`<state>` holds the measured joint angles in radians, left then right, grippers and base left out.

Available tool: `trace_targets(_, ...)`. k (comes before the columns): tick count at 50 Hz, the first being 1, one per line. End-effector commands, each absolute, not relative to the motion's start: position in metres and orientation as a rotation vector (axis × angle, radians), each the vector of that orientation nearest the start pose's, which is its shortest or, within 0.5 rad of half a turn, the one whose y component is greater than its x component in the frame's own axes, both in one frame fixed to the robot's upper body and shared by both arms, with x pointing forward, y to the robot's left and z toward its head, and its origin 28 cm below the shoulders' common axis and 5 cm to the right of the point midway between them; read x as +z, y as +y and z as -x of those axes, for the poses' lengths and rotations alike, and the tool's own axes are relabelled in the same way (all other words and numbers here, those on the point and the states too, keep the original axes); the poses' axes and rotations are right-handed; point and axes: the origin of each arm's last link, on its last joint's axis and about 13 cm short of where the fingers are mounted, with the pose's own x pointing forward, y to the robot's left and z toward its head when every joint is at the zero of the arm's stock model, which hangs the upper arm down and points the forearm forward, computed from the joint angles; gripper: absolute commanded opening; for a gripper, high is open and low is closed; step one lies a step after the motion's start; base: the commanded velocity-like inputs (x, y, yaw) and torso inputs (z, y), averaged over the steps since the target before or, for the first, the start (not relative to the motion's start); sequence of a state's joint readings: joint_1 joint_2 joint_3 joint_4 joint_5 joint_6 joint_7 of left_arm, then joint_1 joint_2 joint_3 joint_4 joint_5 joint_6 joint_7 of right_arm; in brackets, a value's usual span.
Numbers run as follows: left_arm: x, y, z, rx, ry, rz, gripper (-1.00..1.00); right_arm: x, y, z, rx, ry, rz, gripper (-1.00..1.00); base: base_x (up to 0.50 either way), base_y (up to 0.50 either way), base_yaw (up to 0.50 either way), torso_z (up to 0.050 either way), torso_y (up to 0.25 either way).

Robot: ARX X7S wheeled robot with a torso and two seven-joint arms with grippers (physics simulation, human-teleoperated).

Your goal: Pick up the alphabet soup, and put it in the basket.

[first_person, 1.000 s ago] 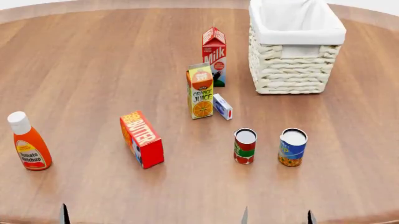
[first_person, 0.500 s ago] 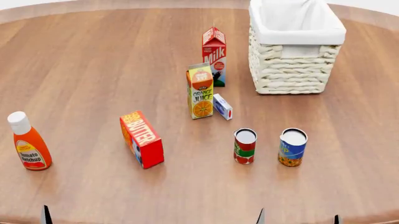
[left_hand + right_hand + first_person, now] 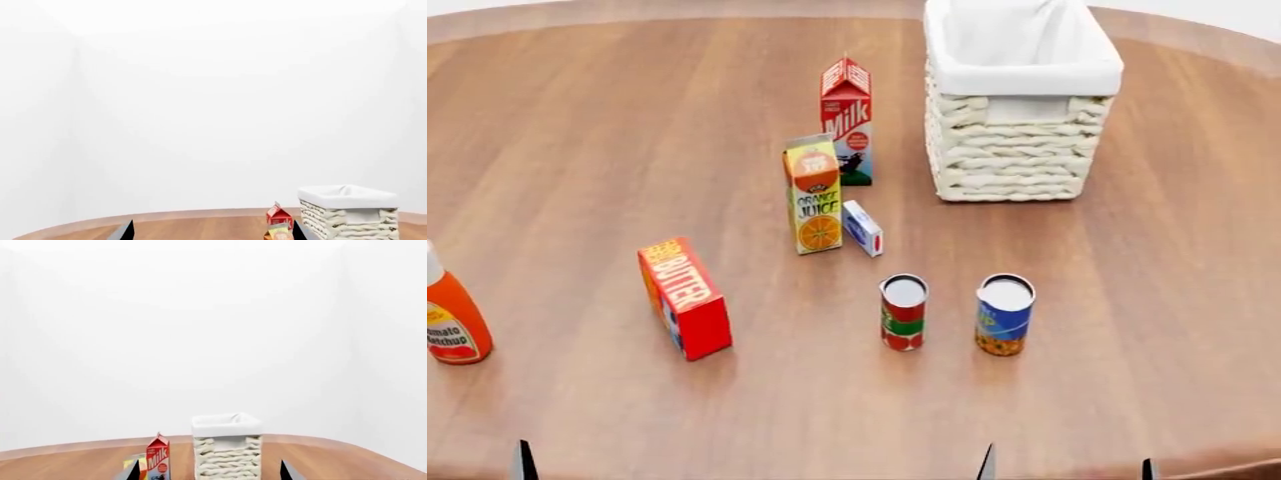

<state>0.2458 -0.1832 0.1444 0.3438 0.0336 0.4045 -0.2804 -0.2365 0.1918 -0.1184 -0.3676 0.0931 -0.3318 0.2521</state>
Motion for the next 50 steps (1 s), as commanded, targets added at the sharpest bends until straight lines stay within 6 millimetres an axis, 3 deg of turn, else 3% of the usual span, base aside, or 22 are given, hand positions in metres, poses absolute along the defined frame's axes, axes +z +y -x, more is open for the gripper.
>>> trace_targets(1,0.0679,0.2064,-0.1528,0.050,-0.508,-0.058,1.00,0.0696,-0.1048,-0.1583,-0.064,-0.436,-0.036,1.00,0.00,-0.20,0.00,0.000,0.000)
trace_targets(50,0.0709,0.2050,-0.1484,0.067,-0.530,-0.053,1.00,0.0662,-0.1027,-0.1593,-0.040,-0.416,-0.040,1.00,0.00,-0.19,0.00,0.000,0.000)
